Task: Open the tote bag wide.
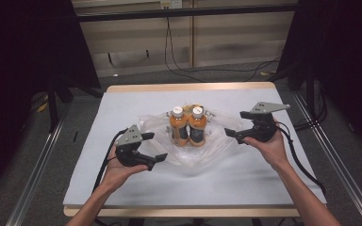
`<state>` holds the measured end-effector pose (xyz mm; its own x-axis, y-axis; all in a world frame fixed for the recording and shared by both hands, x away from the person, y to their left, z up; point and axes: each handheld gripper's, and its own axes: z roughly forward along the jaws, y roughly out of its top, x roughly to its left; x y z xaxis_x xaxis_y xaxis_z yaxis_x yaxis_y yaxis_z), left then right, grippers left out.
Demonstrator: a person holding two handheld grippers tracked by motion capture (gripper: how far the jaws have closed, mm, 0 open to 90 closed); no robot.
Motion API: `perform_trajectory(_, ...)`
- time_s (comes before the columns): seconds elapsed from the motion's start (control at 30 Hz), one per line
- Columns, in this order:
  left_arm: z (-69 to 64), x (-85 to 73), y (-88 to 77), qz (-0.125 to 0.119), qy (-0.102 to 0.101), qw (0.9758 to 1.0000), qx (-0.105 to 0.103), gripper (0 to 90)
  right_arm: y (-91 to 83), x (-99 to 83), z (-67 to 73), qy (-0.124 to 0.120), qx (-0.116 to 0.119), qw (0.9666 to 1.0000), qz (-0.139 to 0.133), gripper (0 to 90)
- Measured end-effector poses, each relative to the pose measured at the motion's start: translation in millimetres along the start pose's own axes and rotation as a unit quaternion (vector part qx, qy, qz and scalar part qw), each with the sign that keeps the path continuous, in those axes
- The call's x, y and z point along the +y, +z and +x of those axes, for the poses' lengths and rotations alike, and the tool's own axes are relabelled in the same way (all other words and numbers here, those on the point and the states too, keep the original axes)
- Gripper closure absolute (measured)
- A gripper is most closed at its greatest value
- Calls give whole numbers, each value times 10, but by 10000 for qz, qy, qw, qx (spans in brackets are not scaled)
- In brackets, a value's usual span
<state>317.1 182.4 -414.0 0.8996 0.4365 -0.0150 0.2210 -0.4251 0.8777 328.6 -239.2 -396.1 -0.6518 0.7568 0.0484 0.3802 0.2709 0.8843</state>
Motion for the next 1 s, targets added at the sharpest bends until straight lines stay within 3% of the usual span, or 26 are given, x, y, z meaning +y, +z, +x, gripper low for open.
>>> perform_trajectory(0.17, 20, -197, -154, 14, -184, 9996, 220, 99, -241, -138, -19, 141, -262, 9994, -159, 114)
perform_trajectory(0.33, 49, -309, -320, -50, -351, 9984, 431, 86, -451, -342, 90, 252, -665, 9962, -504, 138)
perform_trajectory(0.47, 77, -384, -440, -43, -472, 9971, 589, 74, -570, -440, 156, 364, -648, 9964, -414, 112)
perform_trajectory(0.67, 26, -534, -567, 116, -816, 9940, 725, 40, -743, -619, 237, 620, -720, 9947, -386, 103)
perform_trajectory(0.73, 7, -576, -600, 202, -825, 9930, 819, 40, -809, -691, 278, 543, -820, 9945, -355, 99)
perform_trajectory(0.8, -4, -636, -642, 158, -1011, 9913, 824, 34, -885, -762, 299, 630, -860, 9937, -350, 94)
perform_trajectory(0.87, -37, -698, -672, 163, -1049, 9896, 969, 33, -964, -838, 312, 702, -934, 9926, -317, 88)
perform_trajectory(1.0, -71, -815, -734, 193, -1101, 9886, 1013, 30, -1105, -1028, 342, 853, -1090, 9898, -333, 83)
